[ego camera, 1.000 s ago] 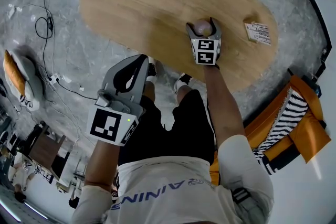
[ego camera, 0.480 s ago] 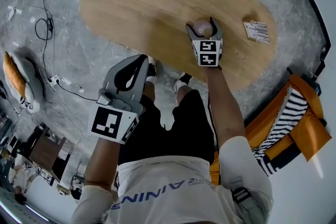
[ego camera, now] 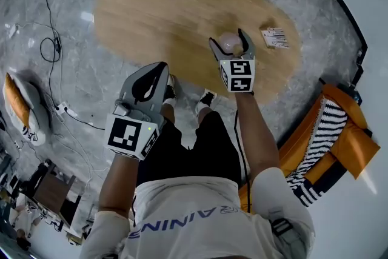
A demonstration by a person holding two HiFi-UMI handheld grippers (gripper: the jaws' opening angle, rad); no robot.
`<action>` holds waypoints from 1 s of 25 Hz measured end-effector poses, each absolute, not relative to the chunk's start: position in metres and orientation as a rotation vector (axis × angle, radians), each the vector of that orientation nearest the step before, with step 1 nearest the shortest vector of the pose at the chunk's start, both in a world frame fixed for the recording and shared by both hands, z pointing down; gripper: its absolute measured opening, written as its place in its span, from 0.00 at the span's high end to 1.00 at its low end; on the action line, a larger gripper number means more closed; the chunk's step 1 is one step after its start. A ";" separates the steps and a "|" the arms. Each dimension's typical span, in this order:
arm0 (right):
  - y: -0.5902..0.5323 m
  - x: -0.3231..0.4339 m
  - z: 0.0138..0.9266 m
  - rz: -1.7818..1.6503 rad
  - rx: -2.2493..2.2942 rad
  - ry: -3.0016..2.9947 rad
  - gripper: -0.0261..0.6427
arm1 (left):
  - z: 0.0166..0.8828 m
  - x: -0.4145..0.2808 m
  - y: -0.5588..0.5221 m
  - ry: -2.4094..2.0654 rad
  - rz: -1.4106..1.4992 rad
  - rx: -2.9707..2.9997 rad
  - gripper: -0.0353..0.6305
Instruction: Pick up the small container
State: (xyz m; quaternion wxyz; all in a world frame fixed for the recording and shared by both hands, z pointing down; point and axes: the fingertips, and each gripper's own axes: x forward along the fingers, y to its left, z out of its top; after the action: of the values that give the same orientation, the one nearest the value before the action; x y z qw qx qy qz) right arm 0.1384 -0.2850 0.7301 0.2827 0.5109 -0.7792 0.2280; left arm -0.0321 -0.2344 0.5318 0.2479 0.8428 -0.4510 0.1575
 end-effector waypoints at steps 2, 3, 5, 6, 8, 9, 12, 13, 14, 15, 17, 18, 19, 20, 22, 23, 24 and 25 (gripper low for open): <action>-0.284 0.144 0.695 0.614 1.395 -2.093 0.33 | 0.516 -0.029 -0.237 -1.233 0.413 2.319 0.94; -0.283 0.147 0.676 0.613 1.407 -2.097 0.33 | 0.507 -0.028 -0.239 -1.237 0.405 2.333 0.94; -0.278 0.152 0.638 0.611 1.427 -2.106 0.33 | 0.487 -0.026 -0.241 -1.248 0.387 2.359 0.94; -0.275 0.155 0.618 0.609 1.437 -2.113 0.33 | 0.478 -0.024 -0.242 -1.249 0.374 2.369 0.94; -0.267 0.159 0.580 0.601 1.453 -2.134 0.33 | 0.459 -0.018 -0.242 -1.242 0.354 2.391 0.94; -0.262 0.160 0.562 0.597 1.457 -2.146 0.33 | 0.450 -0.014 -0.241 -1.233 0.346 2.405 0.94; -0.248 0.168 0.509 0.585 1.463 -2.179 0.33 | 0.421 0.000 -0.234 -1.192 0.312 2.433 0.94; -0.244 0.172 0.493 0.585 1.471 -2.186 0.33 | 0.412 0.003 -0.233 -1.177 0.298 2.437 0.94; -0.240 0.176 0.476 0.583 1.482 -2.190 0.33 | 0.403 0.006 -0.231 -1.167 0.286 2.443 0.94; -0.237 0.179 0.460 0.578 1.496 -2.193 0.33 | 0.395 0.008 -0.230 -1.160 0.279 2.450 0.94; -0.230 0.185 0.427 0.553 1.526 -2.200 0.33 | 0.378 0.011 -0.227 -1.149 0.265 2.469 0.94; -0.225 0.188 0.411 0.539 1.540 -2.205 0.33 | 0.369 0.014 -0.225 -1.143 0.258 2.479 0.94; -0.221 0.191 0.396 0.526 1.553 -2.209 0.33 | 0.361 0.017 -0.224 -1.138 0.252 2.490 0.94; -0.217 0.194 0.382 0.514 1.565 -2.213 0.33 | 0.352 0.021 -0.223 -1.134 0.247 2.503 0.94; -0.210 0.199 0.356 0.485 1.581 -2.223 0.33 | 0.337 0.027 -0.221 -1.128 0.241 2.529 0.94; -0.207 0.200 0.345 0.470 1.586 -2.229 0.33 | 0.330 0.030 -0.221 -1.129 0.240 2.542 0.94; -0.203 0.201 0.335 0.455 1.591 -2.236 0.33 | 0.322 0.032 -0.221 -1.132 0.239 2.553 0.94; -0.199 0.203 0.326 0.443 1.596 -2.244 0.33 | 0.315 0.035 -0.220 -1.135 0.236 2.561 0.94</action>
State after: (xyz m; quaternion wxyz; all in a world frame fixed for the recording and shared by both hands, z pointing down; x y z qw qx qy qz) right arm 0.2029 -0.1993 0.3261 0.1754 0.5634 -0.7921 0.1565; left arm 0.0347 -0.2204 0.3152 0.1647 0.8986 -0.3981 0.0827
